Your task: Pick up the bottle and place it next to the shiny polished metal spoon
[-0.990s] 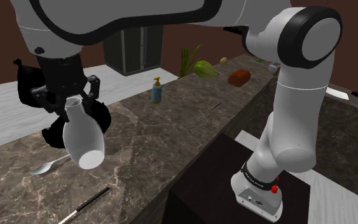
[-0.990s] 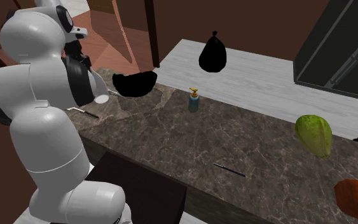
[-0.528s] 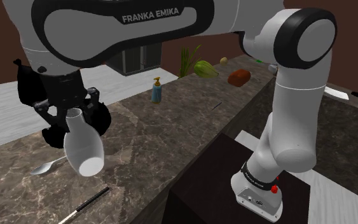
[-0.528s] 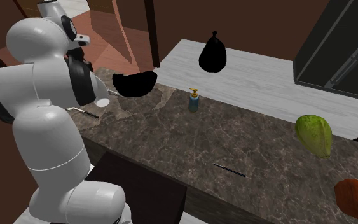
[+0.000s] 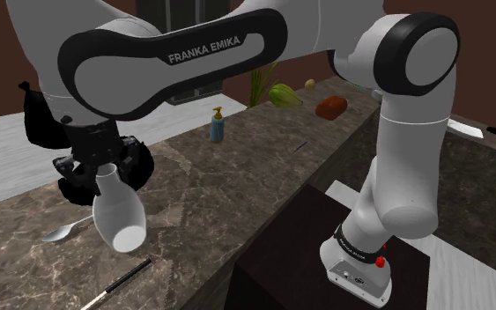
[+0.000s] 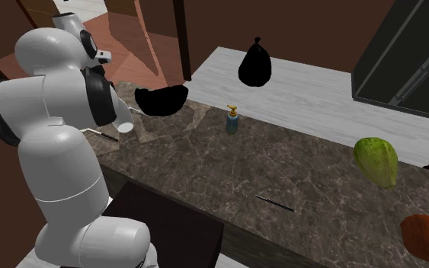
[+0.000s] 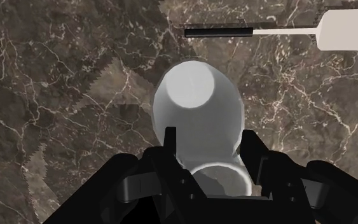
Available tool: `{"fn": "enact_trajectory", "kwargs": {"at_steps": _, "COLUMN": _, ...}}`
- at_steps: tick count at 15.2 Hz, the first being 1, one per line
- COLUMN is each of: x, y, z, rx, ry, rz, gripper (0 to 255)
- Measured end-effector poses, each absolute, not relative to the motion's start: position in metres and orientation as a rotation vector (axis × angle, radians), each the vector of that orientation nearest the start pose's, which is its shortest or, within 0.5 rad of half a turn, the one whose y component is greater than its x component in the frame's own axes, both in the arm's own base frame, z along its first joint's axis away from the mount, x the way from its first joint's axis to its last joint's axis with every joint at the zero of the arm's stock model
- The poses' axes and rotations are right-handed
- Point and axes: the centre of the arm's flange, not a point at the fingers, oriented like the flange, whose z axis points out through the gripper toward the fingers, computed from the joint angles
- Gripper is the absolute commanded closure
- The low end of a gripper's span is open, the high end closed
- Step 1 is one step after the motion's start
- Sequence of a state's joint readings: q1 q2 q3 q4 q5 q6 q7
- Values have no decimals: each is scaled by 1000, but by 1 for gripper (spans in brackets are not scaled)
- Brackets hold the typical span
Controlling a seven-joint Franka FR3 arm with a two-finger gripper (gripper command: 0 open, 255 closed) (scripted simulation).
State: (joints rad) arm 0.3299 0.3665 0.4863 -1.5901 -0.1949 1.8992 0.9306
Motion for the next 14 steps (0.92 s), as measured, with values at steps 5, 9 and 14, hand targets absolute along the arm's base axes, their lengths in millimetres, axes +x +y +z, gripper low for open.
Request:
{"fn": "enact_trajectory", "kwargs": {"at_steps": 5, "x": 485, "y": 442, "z": 441, "rx": -3159, "ry": 121, "rz": -6, "gripper": 0}}
{"fn": "enact_trajectory", "kwargs": {"at_steps": 9, "x": 485, "y": 442, "z": 441, "rx": -3158, "ry": 121, "rz": -7, "gripper": 0}}
{"fn": "enact_trajectory", "kwargs": {"at_steps": 14, "x": 486, "y": 444, "z": 468, "rx": -3157, "ry": 121, "rz": -9, "gripper": 0}}
